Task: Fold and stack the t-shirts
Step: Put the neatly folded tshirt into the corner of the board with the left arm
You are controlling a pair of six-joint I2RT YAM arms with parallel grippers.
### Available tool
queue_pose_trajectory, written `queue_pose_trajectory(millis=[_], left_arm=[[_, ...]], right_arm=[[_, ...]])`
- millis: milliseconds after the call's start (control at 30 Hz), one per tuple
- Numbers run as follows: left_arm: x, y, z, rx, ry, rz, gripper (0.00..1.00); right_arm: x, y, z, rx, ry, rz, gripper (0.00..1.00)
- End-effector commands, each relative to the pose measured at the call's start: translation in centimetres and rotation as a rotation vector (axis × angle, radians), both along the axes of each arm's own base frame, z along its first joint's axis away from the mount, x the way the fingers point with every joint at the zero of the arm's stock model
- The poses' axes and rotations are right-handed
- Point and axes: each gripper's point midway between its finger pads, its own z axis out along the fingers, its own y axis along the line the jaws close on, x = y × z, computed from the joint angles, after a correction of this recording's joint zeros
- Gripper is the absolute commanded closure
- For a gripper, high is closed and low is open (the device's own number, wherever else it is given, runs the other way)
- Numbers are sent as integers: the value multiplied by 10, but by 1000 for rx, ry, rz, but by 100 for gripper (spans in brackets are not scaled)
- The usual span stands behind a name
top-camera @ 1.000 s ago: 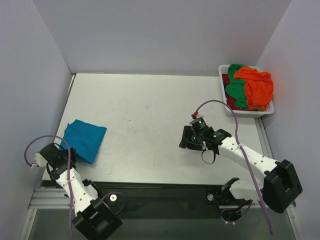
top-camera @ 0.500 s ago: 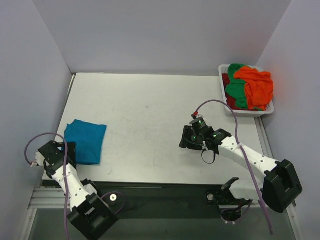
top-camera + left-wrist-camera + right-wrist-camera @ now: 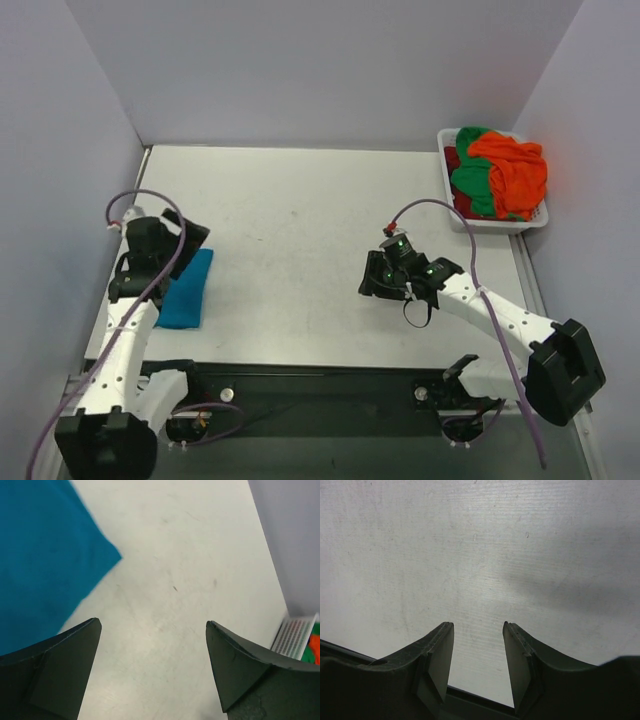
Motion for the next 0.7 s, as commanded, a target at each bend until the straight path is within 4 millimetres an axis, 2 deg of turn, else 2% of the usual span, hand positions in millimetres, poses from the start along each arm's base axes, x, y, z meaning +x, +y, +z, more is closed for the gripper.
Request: queue_pose_trajectory(millis=[0,33,100,133,167,233,267,300,367,500,600,667], left_arm=[[31,-46,36,115,-94,-121,3],[31,-85,37,120,-104,-236,3],[38,-117,38,171,-94,-311,3],[29,-150,35,197,-90,-419,3],[26,-169,35,213,-90,-476,3],[25,-198,28,242,-69,-560,3],[15,-220,25,249,-67,-632,3],[14,-228,18,260,-46,-662,3],[3,-254,18,266,-66,-773,3],[-20,-282,13,323,-79,-941,3],[-29,-277,10,404,-47,-992,3],[-31,-265,13,463,-27,-997,3]], right_arm=[[4,-6,14,-1,-41,-26,55],[4,-8,14,-2,-44,-35,55],[4,-12,18,4,-64,-45,55],[5,-14,18,4,-70,-55,55],[5,-18,19,0,-81,-67,55],[6,-26,23,6,-110,-92,55],[7,-30,30,17,-137,-105,55],[7,-32,32,22,-147,-112,55],[10,-44,33,8,-173,-151,54],[10,-60,45,-1,-243,-191,54],[10,-71,49,-17,-281,-221,51],[10,-77,53,-27,-306,-237,51]])
